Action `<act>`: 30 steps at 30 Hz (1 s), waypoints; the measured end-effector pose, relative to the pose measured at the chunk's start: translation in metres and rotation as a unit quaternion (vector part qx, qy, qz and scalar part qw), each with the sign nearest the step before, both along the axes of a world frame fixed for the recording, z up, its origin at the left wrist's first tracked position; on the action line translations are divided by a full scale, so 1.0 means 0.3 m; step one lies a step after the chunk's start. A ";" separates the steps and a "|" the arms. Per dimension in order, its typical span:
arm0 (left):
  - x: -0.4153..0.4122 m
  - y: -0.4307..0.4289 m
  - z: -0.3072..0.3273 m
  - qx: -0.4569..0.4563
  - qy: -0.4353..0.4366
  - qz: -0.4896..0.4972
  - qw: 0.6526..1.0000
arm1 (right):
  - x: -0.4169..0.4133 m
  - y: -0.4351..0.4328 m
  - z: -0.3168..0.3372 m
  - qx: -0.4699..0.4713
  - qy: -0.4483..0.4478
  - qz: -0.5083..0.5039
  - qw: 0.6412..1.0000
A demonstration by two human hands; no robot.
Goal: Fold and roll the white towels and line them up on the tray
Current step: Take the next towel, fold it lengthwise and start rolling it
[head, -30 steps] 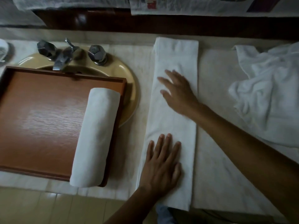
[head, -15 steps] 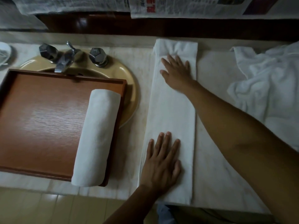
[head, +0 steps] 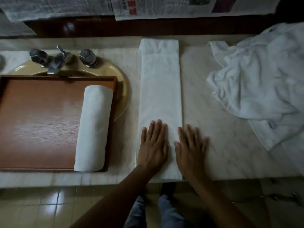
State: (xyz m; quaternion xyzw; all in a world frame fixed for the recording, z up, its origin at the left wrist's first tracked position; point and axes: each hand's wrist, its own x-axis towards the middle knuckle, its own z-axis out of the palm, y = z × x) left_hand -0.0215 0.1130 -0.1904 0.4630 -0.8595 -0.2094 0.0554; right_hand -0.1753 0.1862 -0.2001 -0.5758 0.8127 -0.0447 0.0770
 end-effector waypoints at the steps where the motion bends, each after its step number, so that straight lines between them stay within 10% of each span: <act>1: 0.005 -0.003 -0.002 -0.004 -0.001 -0.008 1.000 | -0.005 -0.002 -0.006 -0.001 0.005 -0.001 1.000; 24: 0.355 0.198 0.037 0.019 0.063 0.046 0.997 | 0.021 0.232 0.045 -0.009 -0.049 0.067 0.996; 30: 0.390 0.310 0.059 -0.026 0.024 -0.105 0.994 | 0.081 0.326 0.050 -0.077 -0.095 0.249 0.961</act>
